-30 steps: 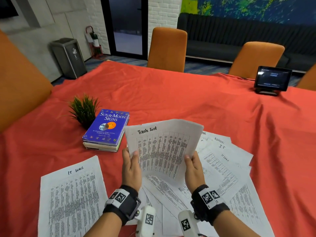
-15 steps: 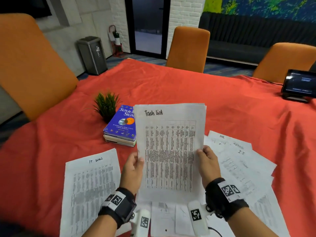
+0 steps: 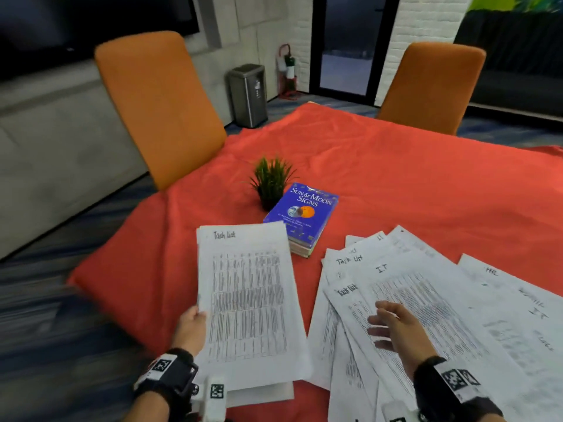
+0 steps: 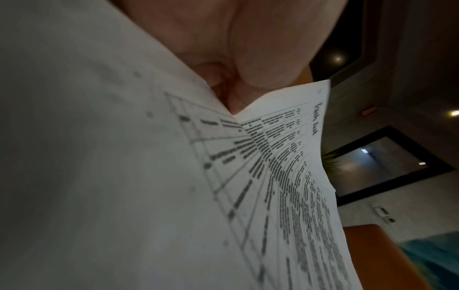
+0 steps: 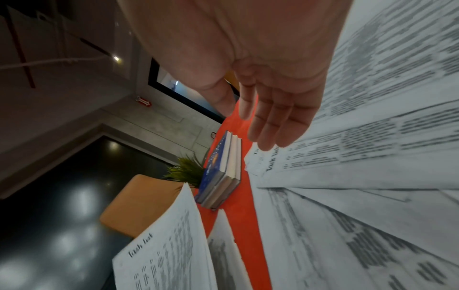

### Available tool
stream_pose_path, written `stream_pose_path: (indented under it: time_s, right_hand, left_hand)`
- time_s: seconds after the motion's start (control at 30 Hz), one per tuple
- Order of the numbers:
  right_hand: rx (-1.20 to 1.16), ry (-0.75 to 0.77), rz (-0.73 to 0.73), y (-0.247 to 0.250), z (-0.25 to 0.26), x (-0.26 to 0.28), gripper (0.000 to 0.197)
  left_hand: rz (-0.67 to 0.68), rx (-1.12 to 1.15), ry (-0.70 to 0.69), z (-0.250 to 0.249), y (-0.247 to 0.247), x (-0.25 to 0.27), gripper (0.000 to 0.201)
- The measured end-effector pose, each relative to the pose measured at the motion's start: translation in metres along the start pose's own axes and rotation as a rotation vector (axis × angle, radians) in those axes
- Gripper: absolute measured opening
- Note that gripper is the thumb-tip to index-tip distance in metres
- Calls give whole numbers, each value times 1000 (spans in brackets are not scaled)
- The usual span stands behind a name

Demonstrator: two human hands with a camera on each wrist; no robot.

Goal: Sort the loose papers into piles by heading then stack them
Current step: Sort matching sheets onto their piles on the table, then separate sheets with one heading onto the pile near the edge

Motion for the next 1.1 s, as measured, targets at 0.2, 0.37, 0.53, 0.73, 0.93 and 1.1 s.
stream_pose_path:
  time_s: [0.2, 0.37, 0.53, 0.73, 0.93, 1.1]
  right_hand:
    - [69, -77, -18, 9, -36, -1, 19]
    - [90, -91, -42, 17, -51, -2, 19]
    - [119, -108, -44, 20, -61, -3, 17]
    - [164, -142, -48, 20, -75, -7, 16]
    - [257, -156, -78, 31, -83, -3, 13]
    - [341, -226, -219, 73, -113, 1, 22]
  left_hand:
    - [16, -189, 129, 47, 15, -12, 20]
    - [-4, -207, 149, 52, 12, -11, 24]
    - [-38, -221, 146, 48, 11, -13, 22]
    - [-104, -273, 171, 41, 16, -2, 17]
    - [-80, -360, -116, -24, -20, 32, 27]
    - [351, -96, -88, -47, -141, 61, 24]
Point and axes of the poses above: each hand's wrist, its own x-axis away from the middle knuckle, its own y-axis out of the back of the hand, z = x × y, the point moved 9 cm from there along -x, towards the middle knuckle, and after that the axes turned 15 degrees about x, right-handed, at the moved point
